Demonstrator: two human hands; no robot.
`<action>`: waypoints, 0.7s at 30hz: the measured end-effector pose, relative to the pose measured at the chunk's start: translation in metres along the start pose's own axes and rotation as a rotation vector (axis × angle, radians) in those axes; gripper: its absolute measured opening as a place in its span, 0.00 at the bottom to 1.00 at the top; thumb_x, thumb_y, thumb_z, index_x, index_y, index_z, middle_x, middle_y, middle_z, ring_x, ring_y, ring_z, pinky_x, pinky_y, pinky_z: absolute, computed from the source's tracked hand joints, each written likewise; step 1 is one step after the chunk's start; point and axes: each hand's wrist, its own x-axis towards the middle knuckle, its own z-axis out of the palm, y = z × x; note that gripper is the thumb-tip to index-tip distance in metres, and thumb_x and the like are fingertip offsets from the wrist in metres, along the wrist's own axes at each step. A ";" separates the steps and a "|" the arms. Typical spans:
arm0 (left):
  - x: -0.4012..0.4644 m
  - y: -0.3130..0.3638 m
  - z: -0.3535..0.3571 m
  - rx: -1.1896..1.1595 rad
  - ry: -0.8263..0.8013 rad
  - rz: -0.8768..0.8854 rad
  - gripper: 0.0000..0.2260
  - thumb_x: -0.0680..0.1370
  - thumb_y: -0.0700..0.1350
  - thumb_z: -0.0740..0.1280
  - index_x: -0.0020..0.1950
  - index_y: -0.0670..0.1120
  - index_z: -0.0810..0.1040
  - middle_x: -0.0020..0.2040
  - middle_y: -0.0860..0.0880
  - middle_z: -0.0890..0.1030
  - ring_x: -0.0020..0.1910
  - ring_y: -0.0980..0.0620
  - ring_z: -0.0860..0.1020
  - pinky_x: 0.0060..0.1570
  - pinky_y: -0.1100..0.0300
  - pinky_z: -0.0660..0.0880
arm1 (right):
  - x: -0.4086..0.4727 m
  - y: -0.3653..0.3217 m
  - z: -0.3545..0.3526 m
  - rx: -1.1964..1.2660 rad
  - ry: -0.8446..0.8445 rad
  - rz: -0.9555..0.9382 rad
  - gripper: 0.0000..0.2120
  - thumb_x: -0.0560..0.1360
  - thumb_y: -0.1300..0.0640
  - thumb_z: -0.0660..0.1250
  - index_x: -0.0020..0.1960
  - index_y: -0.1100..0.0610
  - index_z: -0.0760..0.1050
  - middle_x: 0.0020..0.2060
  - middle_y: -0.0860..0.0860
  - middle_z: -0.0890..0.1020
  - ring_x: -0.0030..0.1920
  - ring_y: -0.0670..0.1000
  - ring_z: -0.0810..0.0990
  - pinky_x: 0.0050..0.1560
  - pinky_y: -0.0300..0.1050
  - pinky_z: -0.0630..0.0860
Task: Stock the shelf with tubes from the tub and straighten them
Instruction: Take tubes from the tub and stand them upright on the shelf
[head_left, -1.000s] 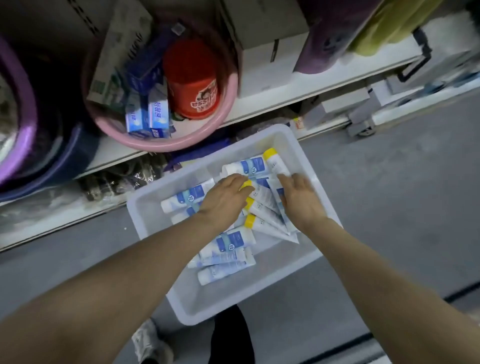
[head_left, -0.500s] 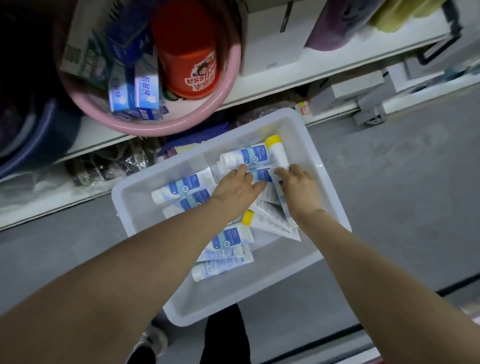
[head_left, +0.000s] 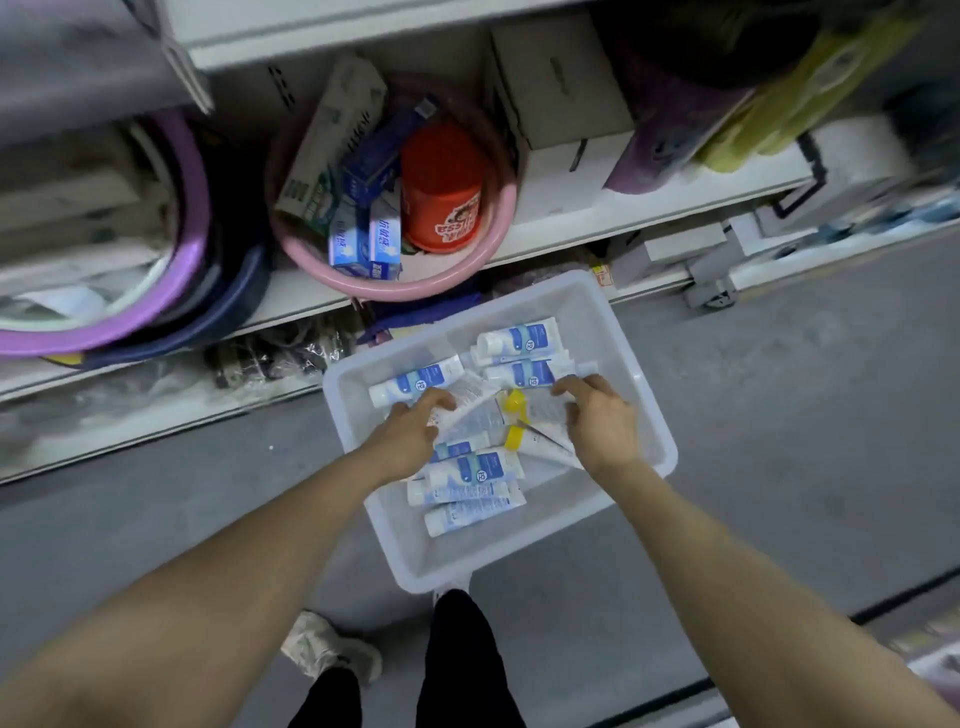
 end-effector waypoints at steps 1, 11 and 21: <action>-0.013 -0.002 -0.006 -0.038 0.022 0.012 0.16 0.81 0.39 0.54 0.59 0.60 0.67 0.62 0.45 0.71 0.39 0.45 0.76 0.31 0.60 0.70 | -0.007 -0.010 -0.007 -0.001 0.010 -0.014 0.17 0.73 0.68 0.61 0.57 0.53 0.77 0.51 0.56 0.78 0.43 0.63 0.79 0.41 0.48 0.74; -0.174 -0.031 -0.097 -0.095 0.318 0.181 0.18 0.73 0.39 0.65 0.58 0.57 0.70 0.54 0.50 0.76 0.50 0.46 0.75 0.45 0.57 0.69 | -0.081 -0.152 -0.082 0.040 0.114 -0.226 0.17 0.71 0.69 0.60 0.55 0.55 0.78 0.49 0.54 0.72 0.43 0.58 0.76 0.40 0.44 0.66; -0.333 -0.095 -0.210 -0.204 0.637 0.282 0.26 0.72 0.30 0.60 0.62 0.54 0.76 0.61 0.57 0.73 0.56 0.56 0.72 0.48 0.67 0.67 | -0.137 -0.350 -0.171 0.147 0.325 -0.646 0.11 0.73 0.57 0.65 0.51 0.56 0.83 0.46 0.57 0.81 0.49 0.59 0.80 0.52 0.49 0.73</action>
